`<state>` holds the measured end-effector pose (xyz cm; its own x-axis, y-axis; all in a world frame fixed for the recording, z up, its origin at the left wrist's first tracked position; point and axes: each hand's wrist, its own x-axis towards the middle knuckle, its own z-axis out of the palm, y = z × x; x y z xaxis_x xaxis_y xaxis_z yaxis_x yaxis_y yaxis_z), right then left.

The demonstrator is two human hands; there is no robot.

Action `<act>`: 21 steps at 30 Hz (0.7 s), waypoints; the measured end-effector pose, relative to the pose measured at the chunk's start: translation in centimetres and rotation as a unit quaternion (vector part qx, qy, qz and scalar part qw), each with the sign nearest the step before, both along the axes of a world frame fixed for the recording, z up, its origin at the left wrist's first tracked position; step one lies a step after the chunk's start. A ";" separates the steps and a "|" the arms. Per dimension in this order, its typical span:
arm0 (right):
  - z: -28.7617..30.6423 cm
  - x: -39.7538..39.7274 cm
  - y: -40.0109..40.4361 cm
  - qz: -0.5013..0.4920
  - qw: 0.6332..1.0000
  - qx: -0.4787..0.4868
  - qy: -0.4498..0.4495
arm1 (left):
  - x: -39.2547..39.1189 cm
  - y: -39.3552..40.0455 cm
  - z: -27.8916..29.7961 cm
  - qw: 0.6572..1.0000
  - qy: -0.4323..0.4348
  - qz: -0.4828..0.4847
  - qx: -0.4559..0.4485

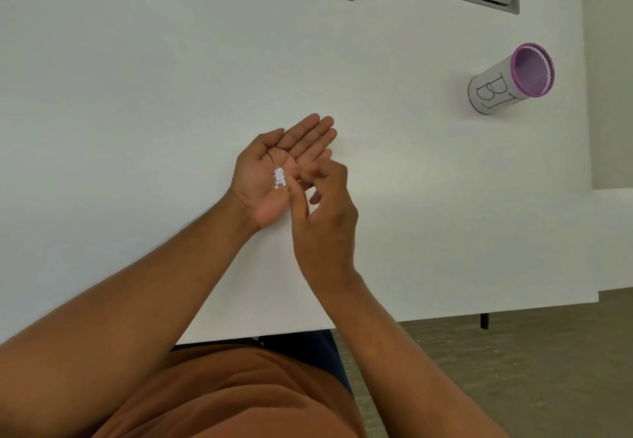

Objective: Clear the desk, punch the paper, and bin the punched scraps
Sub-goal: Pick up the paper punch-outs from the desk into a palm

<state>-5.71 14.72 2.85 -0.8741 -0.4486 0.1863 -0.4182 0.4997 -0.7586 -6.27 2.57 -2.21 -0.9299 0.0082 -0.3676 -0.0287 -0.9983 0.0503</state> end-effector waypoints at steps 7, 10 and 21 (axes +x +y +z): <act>-0.4 1.0 -0.6 0.020 0.995 0.065 0.075 | 0.3 0.5 -0.6 1.000 -0.007 -0.009 0.012; -0.5 0.8 -1.0 0.025 0.995 0.053 0.080 | 0.4 0.3 -0.6 1.000 -0.008 -0.009 0.004; -1.9 -5.2 3.9 -0.062 0.996 0.066 -0.015 | 1.0 -2.7 0.1 0.998 -0.005 0.056 0.007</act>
<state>-10.90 18.57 0.95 -0.9285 -0.3558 0.1060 -0.3253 0.6421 -0.6942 -5.28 -0.14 -2.07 -0.9213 -0.0914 -0.3779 0.0836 -0.9958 0.0370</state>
